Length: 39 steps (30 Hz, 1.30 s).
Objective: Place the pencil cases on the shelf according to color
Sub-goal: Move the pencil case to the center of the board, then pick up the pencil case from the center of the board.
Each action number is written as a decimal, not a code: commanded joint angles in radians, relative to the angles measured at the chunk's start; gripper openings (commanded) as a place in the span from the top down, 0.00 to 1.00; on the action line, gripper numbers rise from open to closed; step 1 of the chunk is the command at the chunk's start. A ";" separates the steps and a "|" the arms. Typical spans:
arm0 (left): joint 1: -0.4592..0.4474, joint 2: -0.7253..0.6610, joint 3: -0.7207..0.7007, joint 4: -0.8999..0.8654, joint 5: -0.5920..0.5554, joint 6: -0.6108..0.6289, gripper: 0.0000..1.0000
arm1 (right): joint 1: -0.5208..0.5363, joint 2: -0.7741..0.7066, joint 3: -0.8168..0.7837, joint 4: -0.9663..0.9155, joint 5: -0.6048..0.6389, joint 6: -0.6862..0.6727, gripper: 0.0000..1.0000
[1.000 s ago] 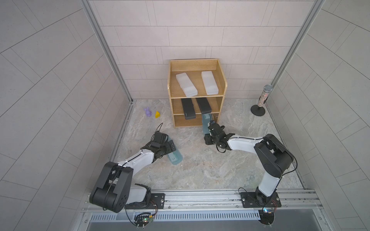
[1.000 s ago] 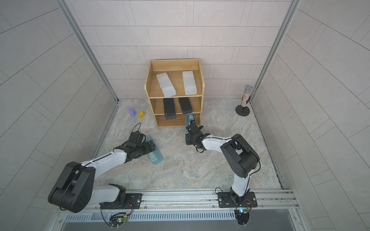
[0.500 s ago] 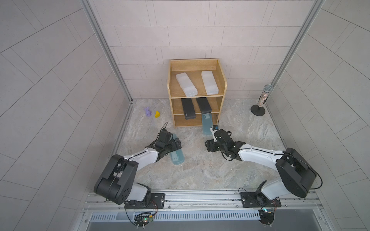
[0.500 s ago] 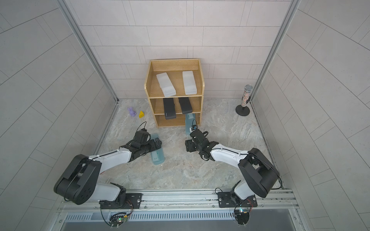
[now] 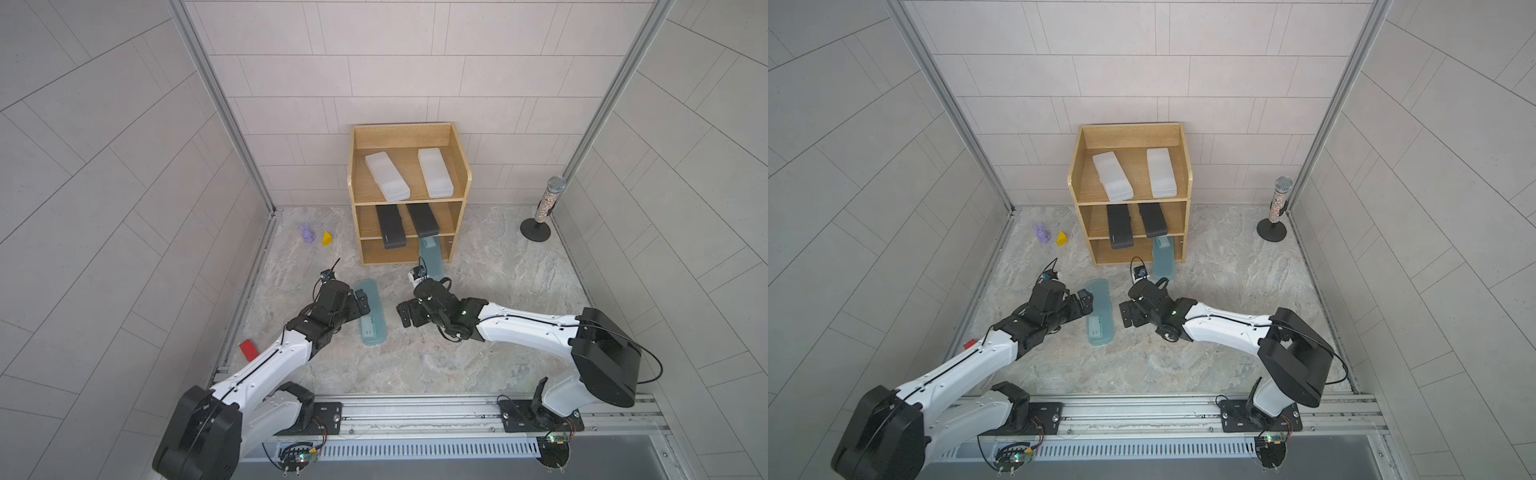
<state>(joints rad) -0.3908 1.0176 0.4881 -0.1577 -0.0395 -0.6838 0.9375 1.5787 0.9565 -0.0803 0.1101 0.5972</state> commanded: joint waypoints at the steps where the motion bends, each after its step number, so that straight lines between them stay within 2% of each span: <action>1: 0.070 -0.055 -0.033 -0.117 -0.030 0.013 0.00 | 0.038 0.079 0.042 -0.049 0.023 0.119 0.00; 8: 0.236 -0.134 -0.091 -0.169 0.004 0.036 0.00 | 0.144 0.231 0.189 -0.090 0.047 0.218 0.00; 16: 0.296 -0.212 -0.127 -0.166 0.005 0.025 0.00 | 0.205 0.383 0.365 -0.206 0.083 0.249 0.00; 27: 0.329 -0.292 -0.155 -0.166 0.026 0.019 0.00 | 0.233 0.538 0.506 -0.342 0.147 0.286 0.00; 35: 0.332 -0.294 -0.157 -0.163 0.027 0.023 0.00 | 0.251 0.597 0.503 -0.352 0.194 0.315 0.00; 39: 0.332 -0.310 -0.163 -0.162 0.022 0.021 0.00 | 0.261 0.595 0.466 -0.340 0.221 0.334 0.03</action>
<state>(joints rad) -0.0639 0.7231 0.3397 -0.3058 -0.0086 -0.6724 1.1896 2.1334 1.4643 -0.3603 0.3187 0.8894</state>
